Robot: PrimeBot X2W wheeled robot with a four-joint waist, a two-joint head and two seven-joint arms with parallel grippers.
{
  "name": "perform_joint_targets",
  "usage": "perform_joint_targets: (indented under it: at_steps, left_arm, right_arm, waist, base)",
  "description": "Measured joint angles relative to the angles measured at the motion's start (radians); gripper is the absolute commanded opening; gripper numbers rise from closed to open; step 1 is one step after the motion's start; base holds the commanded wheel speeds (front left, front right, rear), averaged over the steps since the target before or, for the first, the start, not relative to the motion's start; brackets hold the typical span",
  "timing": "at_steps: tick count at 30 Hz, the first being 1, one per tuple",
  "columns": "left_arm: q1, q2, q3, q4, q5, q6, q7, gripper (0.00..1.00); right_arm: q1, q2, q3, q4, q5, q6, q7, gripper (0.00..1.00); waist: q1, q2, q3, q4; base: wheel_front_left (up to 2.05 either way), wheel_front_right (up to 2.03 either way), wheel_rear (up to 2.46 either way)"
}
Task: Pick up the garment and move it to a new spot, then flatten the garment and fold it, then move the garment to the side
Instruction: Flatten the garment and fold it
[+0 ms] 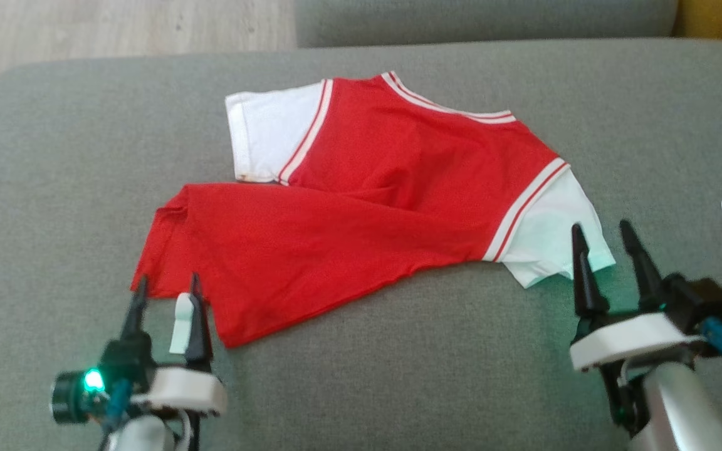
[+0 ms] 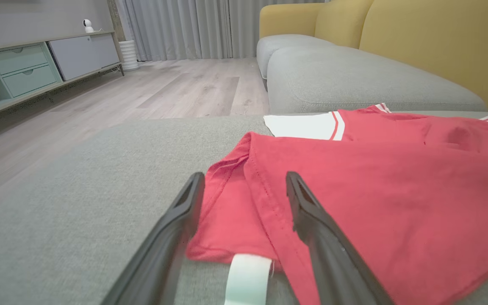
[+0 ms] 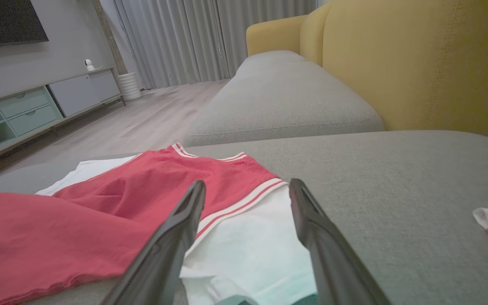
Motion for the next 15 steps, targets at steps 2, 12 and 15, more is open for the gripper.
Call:
perform_joint_targets:
  at_steps: [2, 12, 15]
  left_arm:
    - [0.03, 0.0, -0.016, -0.011, -0.003, -0.002, 0.0, 1.0]
    - [0.137, 0.0, -0.08, -0.021, -0.074, -0.016, 0.0, 1.0]
    - [0.149, 0.0, -0.086, -0.019, -0.083, -0.02, 0.0, 1.0]
  right_arm:
    - [0.016, 0.007, 0.0, 0.007, -0.007, 0.0, 0.0, 1.0]
    - [0.061, 0.023, -0.003, 0.067, -0.03, 0.0, 0.0, 1.0]
    - [0.067, 0.028, -0.002, 0.076, -0.037, 0.0, 0.0, 1.0]
  waist:
    - [0.0, 0.0, -0.018, 0.005]
    - [-0.0001, 0.0, -0.093, 0.017]
    - [-0.0001, 0.0, -0.105, 0.012]
  base:
    - [0.0, 0.0, 0.0]
    - [0.0, 0.0, 0.0]
    - [0.0, 0.0, 0.0]
